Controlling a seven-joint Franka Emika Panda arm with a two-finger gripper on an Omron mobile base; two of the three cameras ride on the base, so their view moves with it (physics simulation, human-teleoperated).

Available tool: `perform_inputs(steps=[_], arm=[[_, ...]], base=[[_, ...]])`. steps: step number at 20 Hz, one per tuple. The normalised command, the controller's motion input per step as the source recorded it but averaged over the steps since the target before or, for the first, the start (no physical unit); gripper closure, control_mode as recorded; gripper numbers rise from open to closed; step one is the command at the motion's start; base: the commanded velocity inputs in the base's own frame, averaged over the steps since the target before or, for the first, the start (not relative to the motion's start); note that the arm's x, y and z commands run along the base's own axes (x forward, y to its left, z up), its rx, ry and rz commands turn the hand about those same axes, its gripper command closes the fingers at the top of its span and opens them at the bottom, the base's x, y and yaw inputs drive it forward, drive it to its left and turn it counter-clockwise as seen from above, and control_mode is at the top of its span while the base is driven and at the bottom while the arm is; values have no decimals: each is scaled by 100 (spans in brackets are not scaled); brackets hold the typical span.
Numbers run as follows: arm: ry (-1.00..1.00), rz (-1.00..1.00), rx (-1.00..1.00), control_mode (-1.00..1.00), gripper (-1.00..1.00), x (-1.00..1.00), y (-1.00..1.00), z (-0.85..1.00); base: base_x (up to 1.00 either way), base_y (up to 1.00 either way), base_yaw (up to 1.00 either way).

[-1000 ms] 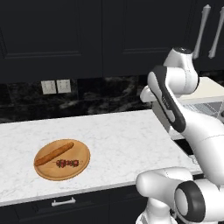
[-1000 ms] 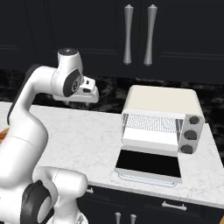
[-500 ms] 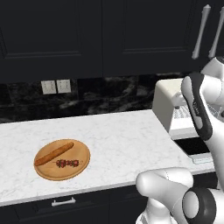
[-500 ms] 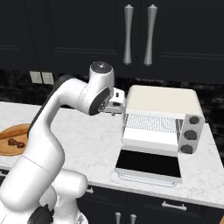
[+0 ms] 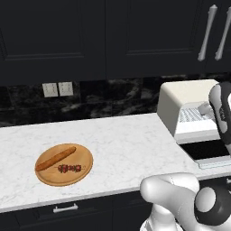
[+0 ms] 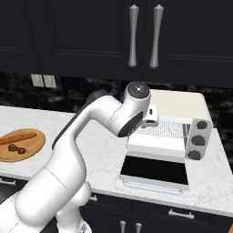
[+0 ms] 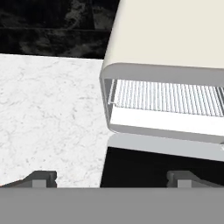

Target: Pick up the kebab skewer and baguette bread, and place them inside the toaster oven. Close the toaster oven door and start by setting the timer.

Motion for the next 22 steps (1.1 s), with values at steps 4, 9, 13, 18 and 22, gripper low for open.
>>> perform_inputs(steps=[4,9,13,18,22], arm=[[-18,0,0,-100,-100,0,-66,-7],[-17,0,0,-100,-100,0,-44,-7],[-19,0,-1,-100,-100,0,-28,-8],[-14,-1,-4,-100,-100,2,-2,-4],[-9,-3,-5,-100,-100,6,-1,-2]], base=[[0,0,0],[0,0,0],[0,0,0],[0,0,0],[0,0,0]])
